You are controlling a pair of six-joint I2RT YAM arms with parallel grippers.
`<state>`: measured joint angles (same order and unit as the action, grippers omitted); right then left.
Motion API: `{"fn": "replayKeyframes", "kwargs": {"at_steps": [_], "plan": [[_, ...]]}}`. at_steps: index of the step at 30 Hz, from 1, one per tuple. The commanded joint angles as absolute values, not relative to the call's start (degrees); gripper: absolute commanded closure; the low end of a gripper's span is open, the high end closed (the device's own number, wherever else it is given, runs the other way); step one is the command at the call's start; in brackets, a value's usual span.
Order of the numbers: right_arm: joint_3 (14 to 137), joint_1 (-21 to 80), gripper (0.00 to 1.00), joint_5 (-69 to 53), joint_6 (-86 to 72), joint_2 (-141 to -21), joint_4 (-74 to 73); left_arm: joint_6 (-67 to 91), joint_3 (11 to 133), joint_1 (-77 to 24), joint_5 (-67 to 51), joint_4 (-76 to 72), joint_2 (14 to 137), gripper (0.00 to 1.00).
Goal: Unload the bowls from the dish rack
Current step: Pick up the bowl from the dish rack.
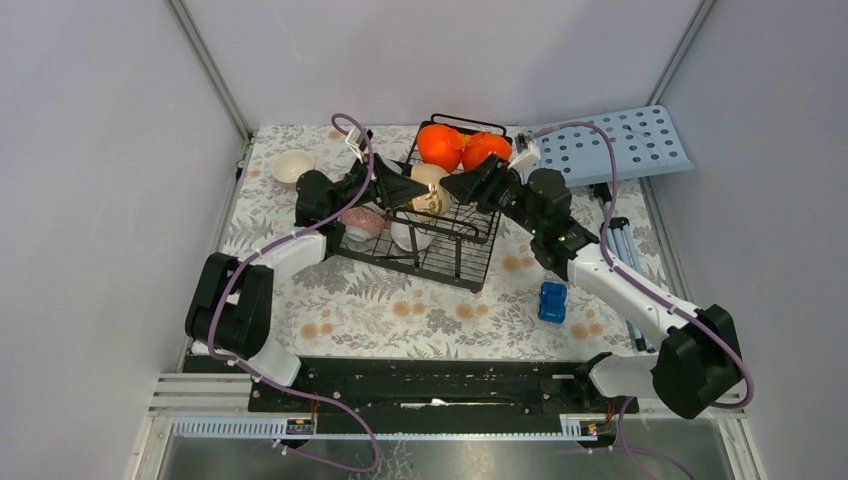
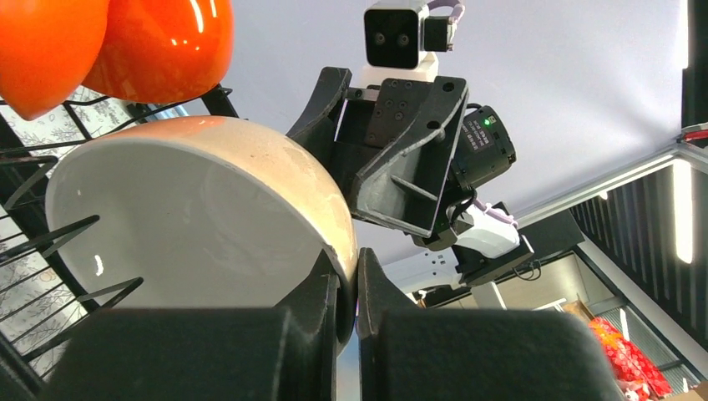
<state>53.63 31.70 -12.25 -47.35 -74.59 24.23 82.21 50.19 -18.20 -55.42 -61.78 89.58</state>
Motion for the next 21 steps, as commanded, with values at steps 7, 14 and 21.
{"fn": "replayKeyframes", "kwargs": {"at_steps": [7, 14, 21], "plan": [[54.0, 29.3, 0.24, -13.2, -42.7, -66.1, 15.9, 83.3, 56.0, -18.8, -53.9, -67.3, 89.2, 1.00], [55.6, 28.9, 0.20, -12.2, -39.8, -60.8, 10.7, 83.9, 59.4, -19.0, -52.8, -66.7, 89.0, 1.00], [55.2, 29.0, 0.19, -12.9, -39.2, -55.0, 8.3, 85.2, 62.3, -19.2, -52.2, -66.9, 87.8, 1.00]]}}
